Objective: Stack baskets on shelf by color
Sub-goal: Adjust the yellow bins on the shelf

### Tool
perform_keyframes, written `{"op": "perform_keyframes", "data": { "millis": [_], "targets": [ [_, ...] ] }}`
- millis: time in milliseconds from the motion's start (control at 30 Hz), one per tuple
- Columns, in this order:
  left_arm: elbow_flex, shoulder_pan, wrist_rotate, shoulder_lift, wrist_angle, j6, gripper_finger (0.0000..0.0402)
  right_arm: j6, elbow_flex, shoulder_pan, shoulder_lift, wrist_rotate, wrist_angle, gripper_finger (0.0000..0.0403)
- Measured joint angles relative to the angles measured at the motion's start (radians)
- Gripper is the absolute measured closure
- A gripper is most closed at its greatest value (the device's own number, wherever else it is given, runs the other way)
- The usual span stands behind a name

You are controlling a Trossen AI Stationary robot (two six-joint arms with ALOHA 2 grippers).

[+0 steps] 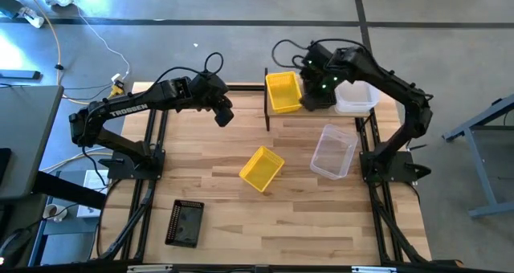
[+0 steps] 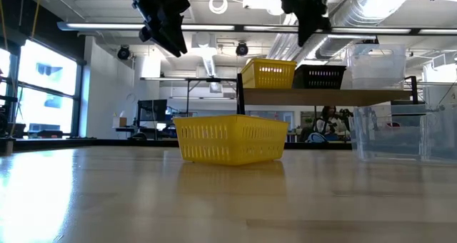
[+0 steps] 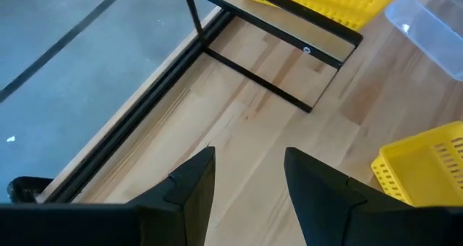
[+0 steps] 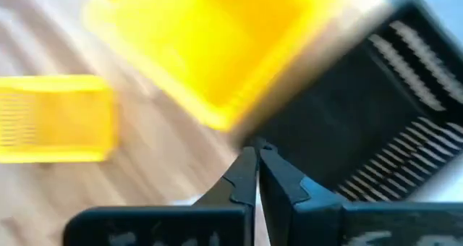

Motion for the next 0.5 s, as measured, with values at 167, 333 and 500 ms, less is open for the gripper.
{"op": "perform_keyframes", "data": {
  "millis": [167,333,500],
  "targets": [
    [0.0,0.0,-0.087,0.0,0.0,0.003,0.0245,0.024,0.0,0.09,0.0,-0.061,0.112,0.0399],
    [0.0,0.005,-0.204,0.0,0.0,0.032,0.0245,0.025,-0.03,0.176,0.002,-0.072,0.23,0.0399],
    [0.0,0.04,-0.211,0.0,0.0,0.094,0.0245,0.045,-0.04,0.234,0.033,-0.061,0.3,0.0399]
  ]
}}
